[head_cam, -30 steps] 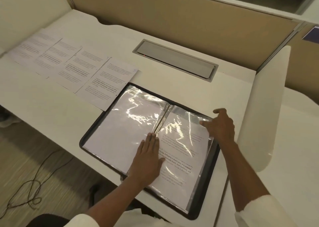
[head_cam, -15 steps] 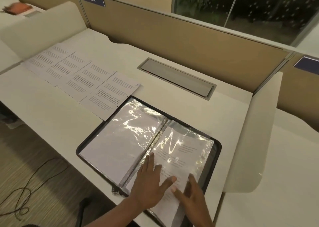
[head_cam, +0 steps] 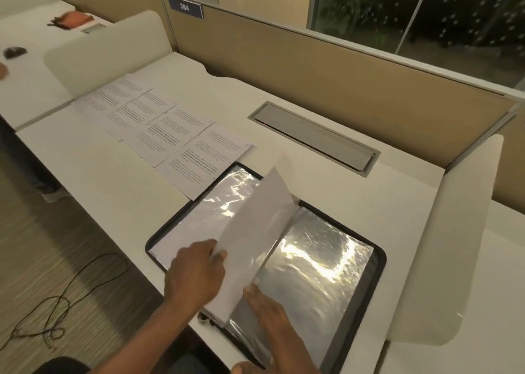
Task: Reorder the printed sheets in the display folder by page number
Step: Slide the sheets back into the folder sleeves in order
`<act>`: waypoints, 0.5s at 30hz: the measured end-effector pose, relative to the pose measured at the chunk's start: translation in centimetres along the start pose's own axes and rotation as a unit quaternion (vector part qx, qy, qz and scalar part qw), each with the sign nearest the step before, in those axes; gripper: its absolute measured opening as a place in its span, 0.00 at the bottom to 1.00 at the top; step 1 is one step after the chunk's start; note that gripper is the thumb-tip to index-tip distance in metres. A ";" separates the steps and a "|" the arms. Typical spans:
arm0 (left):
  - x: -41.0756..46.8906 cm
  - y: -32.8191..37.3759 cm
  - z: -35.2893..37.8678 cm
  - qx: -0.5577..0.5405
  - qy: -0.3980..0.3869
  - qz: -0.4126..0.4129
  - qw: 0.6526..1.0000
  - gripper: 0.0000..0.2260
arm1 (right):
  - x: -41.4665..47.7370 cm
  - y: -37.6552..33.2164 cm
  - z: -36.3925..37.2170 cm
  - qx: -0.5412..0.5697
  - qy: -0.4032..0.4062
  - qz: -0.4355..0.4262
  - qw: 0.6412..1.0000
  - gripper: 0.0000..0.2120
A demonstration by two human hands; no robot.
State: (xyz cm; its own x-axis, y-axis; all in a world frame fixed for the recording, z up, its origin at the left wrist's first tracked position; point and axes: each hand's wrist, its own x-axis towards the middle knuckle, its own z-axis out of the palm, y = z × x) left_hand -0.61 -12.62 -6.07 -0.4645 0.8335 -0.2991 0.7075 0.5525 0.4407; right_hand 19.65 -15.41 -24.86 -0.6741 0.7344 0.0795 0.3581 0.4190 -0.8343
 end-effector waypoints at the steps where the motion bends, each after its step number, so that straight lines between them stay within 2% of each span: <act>1: 1.1 -0.8 -0.8 0.011 0.026 -0.012 1.000 0.10 | 0.8 -0.3 -0.7 -0.042 -0.056 -0.016 0.997 0.33; 2: 2.2 -1.5 -1.5 0.020 0.049 -0.021 0.998 0.11 | 1.8 -0.5 -0.8 -0.068 -0.030 -0.007 0.997 0.32; 3: 3.3 -2.2 -2.2 0.028 0.064 -0.030 0.997 0.10 | 2.9 -1.9 -2.7 -0.104 -0.040 0.010 0.994 0.30; 4: 4.4 -3.0 -2.6 0.038 0.069 -0.040 0.996 0.10 | 4.0 -1.1 -1.3 -0.135 -0.032 0.021 0.990 0.30; 5: 5.5 -3.7 -3.0 0.043 0.069 -0.050 0.995 0.10 | 4.7 -1.3 -1.2 -0.146 -0.080 0.038 0.985 0.33; 7: 7.5 -5.2 -3.4 0.037 0.061 -0.063 0.995 0.09 | 6.4 -2.8 -2.1 -0.155 -0.086 0.053 0.983 0.46; 9: 9.3 -6.6 -3.4 0.030 0.041 -0.063 0.997 0.08 | 7.5 0.3 -0.2 -0.180 -0.058 0.067 0.980 0.50; 10: 10.2 -7.3 -3.4 0.027 0.028 -0.061 0.997 0.09 | 7.9 0.7 1.0 -0.170 -0.002 0.071 0.983 0.54; 11: 11.0 -8.1 -3.4 0.022 0.013 -0.059 0.998 0.10 | 8.4 0.4 1.4 -0.142 -0.019 0.113 0.983 0.59; 12: 11.8 -8.9 -3.3 0.016 -0.002 -0.056 0.998 0.13 | 9.3 0.4 2.4 -0.130 -0.017 0.143 0.981 0.60; 13: 12.6 -9.8 -3.3 0.010 -0.017 -0.054 0.998 0.16 | 9.6 -0.7 2.0 -0.174 -0.046 0.137 0.974 0.54; 14: 13.4 -10.7 -3.3 0.008 -0.035 -0.053 0.998 0.20 | 10.2 -1.8 2.1 -0.212 -0.035 0.116 0.970 0.47; 15: 14.3 -11.5 -3.4 0.011 -0.053 -0.051 0.997 0.23 | 11.4 -3.3 2.0 -0.202 -0.017 0.117 0.972 0.43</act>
State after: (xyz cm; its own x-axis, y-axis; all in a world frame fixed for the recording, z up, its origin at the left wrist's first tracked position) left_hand -17.19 -7.09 -12.54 -0.4764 0.7677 -0.4286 0.6720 0.6323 0.3855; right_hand 9.53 -9.52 -22.30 -0.5625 0.8193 -0.1111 0.7241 0.4233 -0.5446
